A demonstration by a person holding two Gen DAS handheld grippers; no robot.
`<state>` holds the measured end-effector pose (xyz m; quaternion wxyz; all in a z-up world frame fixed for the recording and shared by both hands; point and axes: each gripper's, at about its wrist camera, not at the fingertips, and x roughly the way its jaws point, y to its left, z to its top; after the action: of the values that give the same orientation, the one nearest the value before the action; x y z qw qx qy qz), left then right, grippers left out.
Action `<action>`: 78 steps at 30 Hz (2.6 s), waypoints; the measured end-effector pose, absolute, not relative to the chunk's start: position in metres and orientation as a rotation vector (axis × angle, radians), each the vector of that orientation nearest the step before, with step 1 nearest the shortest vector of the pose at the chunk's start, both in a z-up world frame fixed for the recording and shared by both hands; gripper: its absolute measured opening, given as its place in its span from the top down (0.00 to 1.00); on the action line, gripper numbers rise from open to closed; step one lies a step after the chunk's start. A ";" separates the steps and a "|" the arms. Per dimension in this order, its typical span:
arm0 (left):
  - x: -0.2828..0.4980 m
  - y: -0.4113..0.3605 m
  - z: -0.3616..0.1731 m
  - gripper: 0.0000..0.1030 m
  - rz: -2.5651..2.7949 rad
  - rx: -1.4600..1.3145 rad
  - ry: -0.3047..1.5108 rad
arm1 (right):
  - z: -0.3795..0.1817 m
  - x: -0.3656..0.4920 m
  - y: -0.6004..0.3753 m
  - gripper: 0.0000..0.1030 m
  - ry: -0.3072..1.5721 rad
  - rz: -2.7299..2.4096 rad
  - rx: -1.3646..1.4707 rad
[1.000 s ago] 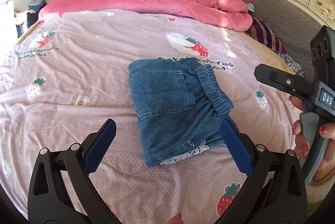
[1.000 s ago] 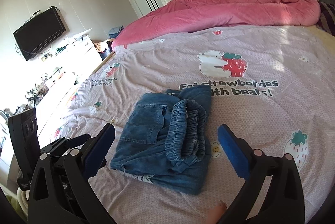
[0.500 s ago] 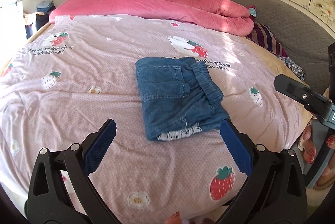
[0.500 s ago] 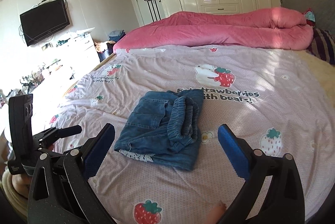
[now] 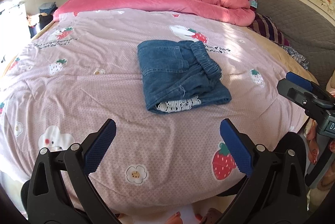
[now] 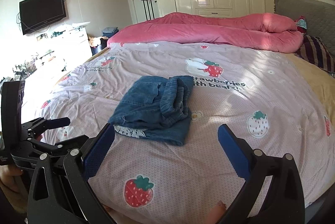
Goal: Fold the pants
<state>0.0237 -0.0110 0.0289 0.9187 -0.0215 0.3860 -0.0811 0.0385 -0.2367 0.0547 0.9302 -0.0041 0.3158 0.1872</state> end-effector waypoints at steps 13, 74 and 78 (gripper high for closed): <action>0.010 -0.011 0.006 0.09 -0.137 -0.058 0.812 | 0.028 0.025 -0.245 0.04 0.667 0.348 -0.021; 0.009 -0.010 -0.008 0.09 -0.118 -0.061 0.837 | 0.000 0.023 -0.243 0.04 0.723 0.334 0.007; 0.009 -0.010 -0.010 0.09 -0.109 -0.052 0.838 | -0.002 0.023 -0.243 0.04 0.727 0.331 0.006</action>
<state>0.0091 -0.0096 -0.0096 0.9117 -0.0251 0.4066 -0.0531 0.0229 -0.2434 -0.0015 0.9213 0.0029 0.3540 0.1610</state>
